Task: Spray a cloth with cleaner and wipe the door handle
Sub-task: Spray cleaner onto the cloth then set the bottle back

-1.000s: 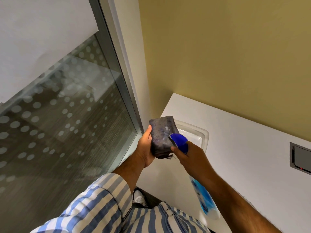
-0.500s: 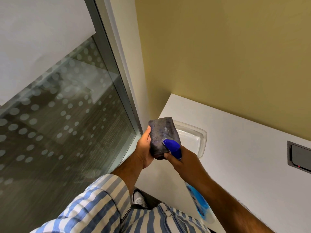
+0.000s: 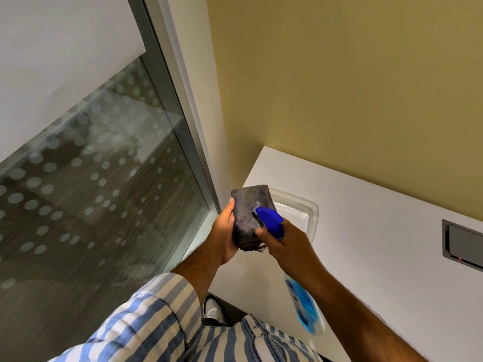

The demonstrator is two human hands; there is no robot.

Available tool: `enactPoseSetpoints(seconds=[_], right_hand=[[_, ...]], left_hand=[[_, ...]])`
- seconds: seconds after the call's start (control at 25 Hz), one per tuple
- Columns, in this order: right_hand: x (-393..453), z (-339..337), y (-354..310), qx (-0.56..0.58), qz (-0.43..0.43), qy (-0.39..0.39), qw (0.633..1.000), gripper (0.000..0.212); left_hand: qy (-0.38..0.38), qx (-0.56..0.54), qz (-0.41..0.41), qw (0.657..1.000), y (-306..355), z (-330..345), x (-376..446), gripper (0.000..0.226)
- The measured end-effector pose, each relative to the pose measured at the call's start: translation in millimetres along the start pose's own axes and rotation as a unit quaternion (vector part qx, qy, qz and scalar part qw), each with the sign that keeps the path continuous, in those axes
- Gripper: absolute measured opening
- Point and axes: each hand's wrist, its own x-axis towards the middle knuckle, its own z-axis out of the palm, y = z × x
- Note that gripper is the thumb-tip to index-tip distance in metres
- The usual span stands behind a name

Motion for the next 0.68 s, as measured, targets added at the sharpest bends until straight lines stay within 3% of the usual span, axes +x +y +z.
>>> enactPoseSetpoints(seconds=[0.32, 0.52, 0.68], right_hand=[[25.1, -61.6, -19.1, 0.221, -0.006, 0.125, 0.967, 0.022], [57.7, -73.1, -5.9, 0.227, -0.03, 0.188, 0.955, 0.023], [80.3, -64.6, 19.4, 0.204, -0.019, 0.213, 0.955, 0.039]], left_hand=[[-0.009, 0.007, -0.008, 1.0, -1.0, -12.0, -4.6, 0.063], [-0.016, 0.004, -0.004, 1.0, -0.9, -16.8, -9.0, 0.064], [-0.007, 0.007, 0.002, 1.0, -0.9, -25.7, -10.0, 0.066]])
